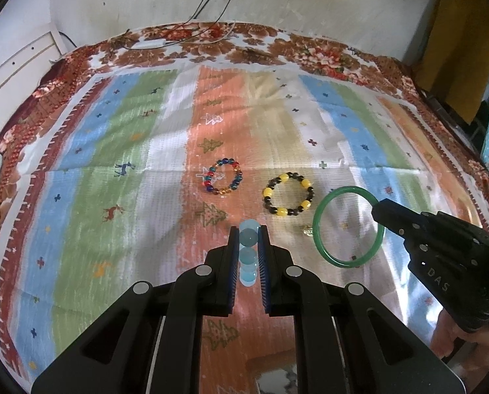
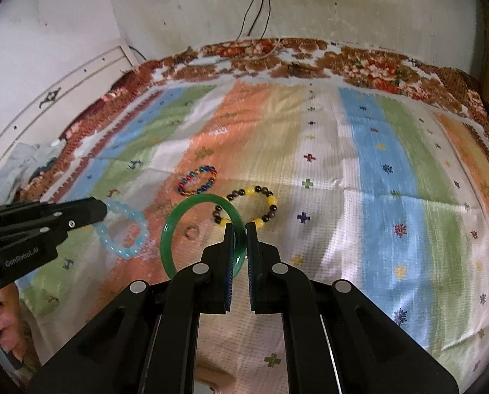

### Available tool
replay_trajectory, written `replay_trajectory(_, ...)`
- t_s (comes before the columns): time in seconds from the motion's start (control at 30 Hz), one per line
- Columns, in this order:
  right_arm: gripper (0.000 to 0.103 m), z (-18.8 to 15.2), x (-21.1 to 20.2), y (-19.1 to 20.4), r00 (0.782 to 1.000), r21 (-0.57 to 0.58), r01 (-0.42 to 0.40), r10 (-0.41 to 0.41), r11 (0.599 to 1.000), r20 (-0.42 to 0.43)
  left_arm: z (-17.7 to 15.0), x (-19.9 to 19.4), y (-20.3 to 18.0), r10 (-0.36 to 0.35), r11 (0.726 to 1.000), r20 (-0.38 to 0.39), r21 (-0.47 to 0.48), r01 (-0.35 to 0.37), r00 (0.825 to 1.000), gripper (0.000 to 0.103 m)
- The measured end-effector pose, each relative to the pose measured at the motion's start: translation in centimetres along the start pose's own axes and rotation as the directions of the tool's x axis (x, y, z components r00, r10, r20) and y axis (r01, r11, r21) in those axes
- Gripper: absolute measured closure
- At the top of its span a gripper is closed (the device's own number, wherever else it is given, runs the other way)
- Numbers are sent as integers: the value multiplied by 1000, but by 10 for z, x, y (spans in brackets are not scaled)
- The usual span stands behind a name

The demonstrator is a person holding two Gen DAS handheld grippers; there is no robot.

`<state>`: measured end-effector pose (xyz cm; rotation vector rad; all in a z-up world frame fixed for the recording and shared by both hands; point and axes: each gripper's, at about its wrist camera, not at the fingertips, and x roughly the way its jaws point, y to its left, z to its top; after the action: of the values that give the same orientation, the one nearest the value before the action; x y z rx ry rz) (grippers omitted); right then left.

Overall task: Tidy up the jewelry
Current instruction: 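Lift both held bracelets and carry them over the silver tin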

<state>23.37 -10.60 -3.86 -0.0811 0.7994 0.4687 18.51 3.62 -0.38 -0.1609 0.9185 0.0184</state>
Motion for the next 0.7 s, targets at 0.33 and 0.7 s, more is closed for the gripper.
replay_trajectory(0.33, 95, -7, -25, 6, 999, -16, -12, 13, 1000, 49, -14, -23, -9, -4, 1000, 44, 25, 3, 999, 92)
replay_trajectory(0.7, 95, -20, -51, 14, 994, -63, -3, 10, 998, 108, -28, -47, -18, -17, 998, 93, 64, 11, 996, 92)
